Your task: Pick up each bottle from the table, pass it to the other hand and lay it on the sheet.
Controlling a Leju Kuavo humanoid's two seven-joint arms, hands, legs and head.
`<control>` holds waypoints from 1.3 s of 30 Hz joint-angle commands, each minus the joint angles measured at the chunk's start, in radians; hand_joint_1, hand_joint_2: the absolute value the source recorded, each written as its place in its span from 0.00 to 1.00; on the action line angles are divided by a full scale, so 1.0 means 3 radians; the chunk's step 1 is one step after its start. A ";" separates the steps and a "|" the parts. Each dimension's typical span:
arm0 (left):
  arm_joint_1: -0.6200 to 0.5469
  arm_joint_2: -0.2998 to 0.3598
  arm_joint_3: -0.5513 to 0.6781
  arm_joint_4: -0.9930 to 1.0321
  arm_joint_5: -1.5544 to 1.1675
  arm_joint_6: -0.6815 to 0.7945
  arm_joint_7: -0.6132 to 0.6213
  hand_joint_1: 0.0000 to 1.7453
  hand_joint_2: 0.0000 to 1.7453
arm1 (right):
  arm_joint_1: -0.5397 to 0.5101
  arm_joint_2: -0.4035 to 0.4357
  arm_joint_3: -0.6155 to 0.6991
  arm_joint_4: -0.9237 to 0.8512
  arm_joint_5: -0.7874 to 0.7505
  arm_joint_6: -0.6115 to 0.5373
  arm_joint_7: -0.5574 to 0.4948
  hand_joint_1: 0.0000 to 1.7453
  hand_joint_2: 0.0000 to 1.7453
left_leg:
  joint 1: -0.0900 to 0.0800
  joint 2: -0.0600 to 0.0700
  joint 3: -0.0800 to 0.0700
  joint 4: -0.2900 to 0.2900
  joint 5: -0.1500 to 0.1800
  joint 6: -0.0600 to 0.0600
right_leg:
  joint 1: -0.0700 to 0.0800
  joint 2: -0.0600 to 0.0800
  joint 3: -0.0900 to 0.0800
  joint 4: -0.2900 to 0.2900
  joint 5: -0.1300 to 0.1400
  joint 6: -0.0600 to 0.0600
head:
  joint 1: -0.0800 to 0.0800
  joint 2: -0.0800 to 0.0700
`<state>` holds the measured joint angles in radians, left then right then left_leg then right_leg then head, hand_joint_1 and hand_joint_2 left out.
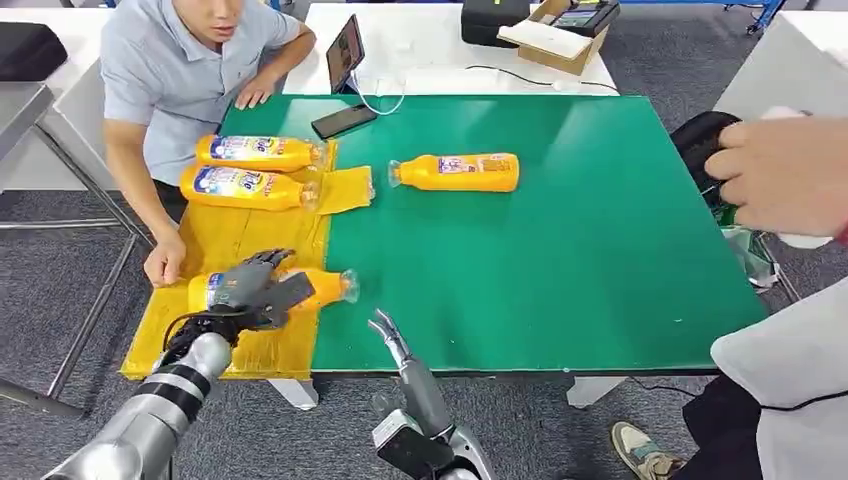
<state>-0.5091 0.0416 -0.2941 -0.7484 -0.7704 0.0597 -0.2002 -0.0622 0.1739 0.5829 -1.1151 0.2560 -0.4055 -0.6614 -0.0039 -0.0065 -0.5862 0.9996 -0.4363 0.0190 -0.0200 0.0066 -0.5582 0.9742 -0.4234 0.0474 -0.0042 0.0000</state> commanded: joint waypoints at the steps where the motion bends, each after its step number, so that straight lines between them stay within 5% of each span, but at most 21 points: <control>1: 0.0213 -0.0018 -0.0228 -0.0231 0.0122 0.0161 -0.0001 0.00 1.00 | -0.0098 0.0036 -0.0032 0.0358 -0.0013 -0.0016 -0.0036 0.00 0.00 | 0.0002 0.0001 0.0005 -0.0004 -0.0002 -0.0002 | 0.0002 0.0000 0.0006 -0.0006 -0.0001 -0.0004 | 0.0003 0.0000; 5: 0.0743 -0.0329 0.0191 -0.1186 0.1281 0.0410 -0.0694 0.00 1.00 | -0.0086 0.0028 -0.0005 0.0375 0.0002 -0.0030 -0.0029 0.00 0.00 | 0.0003 0.0000 -0.0003 -0.0001 -0.0004 -0.0003 | 0.0003 -0.0001 0.0001 -0.0006 -0.0002 -0.0006 | 0.0001 0.0000; 13: 0.0866 -0.0285 0.0082 -0.1428 0.1318 0.0449 -0.0599 0.00 1.00 | -0.0095 0.0033 0.0005 0.0404 -0.0011 -0.0044 -0.0044 0.00 0.00 | 0.0003 -0.0001 -0.0025 0.0002 -0.0004 -0.0004 | 0.0004 -0.0001 -0.0021 -0.0003 -0.0003 -0.0007 | 0.0003 0.0000; 18: 0.1368 -0.0683 0.0449 -0.2437 0.2758 0.0671 -0.1214 0.00 1.00 | -0.0052 0.0005 -0.0056 0.0231 0.0005 -0.0370 -0.0122 0.00 0.00 | 0.0003 0.0001 -0.0035 0.0004 -0.0005 -0.0002 | 0.0004 0.0000 -0.0034 -0.0002 -0.0002 -0.0005 | 0.0001 0.0000; 21: 0.1633 -0.0782 0.0525 -0.3049 0.3474 0.0677 -0.1186 0.00 1.00 | -0.0073 -0.0142 -0.0254 -0.0002 0.0550 -0.0975 -0.0001 0.00 0.00 | 0.0006 0.0007 -0.0041 0.0011 -0.0010 -0.0001 | 0.0006 0.0003 -0.0037 0.0002 -0.0006 -0.0003 | 0.0001 0.0000; 24: 0.1738 -0.0805 0.0757 -0.3131 0.3533 0.0907 -0.1282 0.00 1.00 | -0.0221 -0.0261 -0.0915 0.0033 0.1340 -0.0975 0.0231 0.00 0.00 | 0.0006 0.0010 -0.0038 0.0011 -0.0012 -0.0001 | 0.0006 0.0003 -0.0035 0.0001 -0.0006 -0.0005 | 0.0001 0.0000; 27: 0.1783 -0.0824 0.0910 -0.3029 0.3550 0.0922 -0.1338 0.00 1.00 | -0.0597 -0.0580 -0.0953 0.0574 0.1902 -0.0942 0.0648 0.00 0.00 | 0.0000 0.0007 -0.0039 0.0001 -0.0003 -0.0001 | 0.0001 0.0003 -0.0035 -0.0007 0.0001 -0.0004 | 0.0001 0.0000; 28: 0.1808 -0.0829 0.0903 -0.3005 0.3524 0.0892 -0.1359 0.00 1.00 | -0.0753 -0.0682 -0.0930 0.0801 0.2049 -0.0904 0.0739 0.00 1.00 | 0.0000 0.0011 -0.0036 -0.0003 -0.0002 0.0001 | 0.0000 0.0007 -0.0034 -0.0011 0.0004 -0.0002 | 0.0000 0.0000; 39: 0.1788 -0.0800 0.0485 -0.2962 0.3189 0.1073 -0.1360 0.00 1.00 | -0.1424 -0.0783 -0.0905 0.1829 0.2359 -0.0893 0.0981 0.00 1.00 | -0.0003 -0.0003 -0.0041 0.0004 0.0003 0.0006 | -0.0001 -0.0004 -0.0035 -0.0005 0.0006 0.0003 | -0.0001 0.0000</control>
<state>0.0453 -0.2007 -0.0916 -1.6621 0.2372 0.3304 -0.6249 -0.3206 -0.0218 0.3288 -0.8563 0.9446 -0.6836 -0.3898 -0.0055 -0.0078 -0.6004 1.0011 -0.4346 0.0221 -0.0214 0.0063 -0.5712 0.9733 -0.4211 0.0505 -0.0046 0.0000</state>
